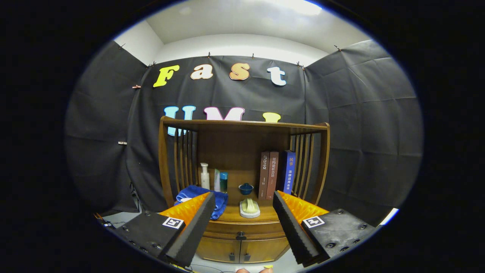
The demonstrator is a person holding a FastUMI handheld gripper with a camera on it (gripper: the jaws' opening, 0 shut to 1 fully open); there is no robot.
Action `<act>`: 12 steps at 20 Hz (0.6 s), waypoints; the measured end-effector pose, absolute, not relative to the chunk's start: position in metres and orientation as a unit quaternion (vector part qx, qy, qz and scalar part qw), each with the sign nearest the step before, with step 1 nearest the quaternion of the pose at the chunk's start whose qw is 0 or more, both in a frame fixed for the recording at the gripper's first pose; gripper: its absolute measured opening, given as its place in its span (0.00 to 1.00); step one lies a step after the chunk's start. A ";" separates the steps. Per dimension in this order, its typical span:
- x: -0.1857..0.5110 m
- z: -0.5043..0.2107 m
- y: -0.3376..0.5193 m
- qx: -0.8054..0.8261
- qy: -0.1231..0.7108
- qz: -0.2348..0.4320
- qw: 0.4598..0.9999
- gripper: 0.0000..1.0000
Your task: Pull open the drawer, take out the items inside it, and place them on the countertop above the cabinet.
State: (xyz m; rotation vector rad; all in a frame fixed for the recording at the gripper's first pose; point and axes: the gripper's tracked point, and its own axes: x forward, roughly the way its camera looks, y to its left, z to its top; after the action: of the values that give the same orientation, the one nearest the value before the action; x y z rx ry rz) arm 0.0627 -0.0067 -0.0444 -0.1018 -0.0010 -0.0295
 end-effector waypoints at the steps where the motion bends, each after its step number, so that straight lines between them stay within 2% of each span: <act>1: 0.063 -0.045 -0.006 -0.049 0.000 -0.015 0.999 0.98; 12: 0.062 -0.045 -0.005 -0.049 -0.006 -0.016 0.999 0.98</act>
State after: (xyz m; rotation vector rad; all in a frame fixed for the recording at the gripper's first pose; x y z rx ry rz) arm 0.0624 -0.0049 -0.0448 -0.0981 -0.0117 -0.0318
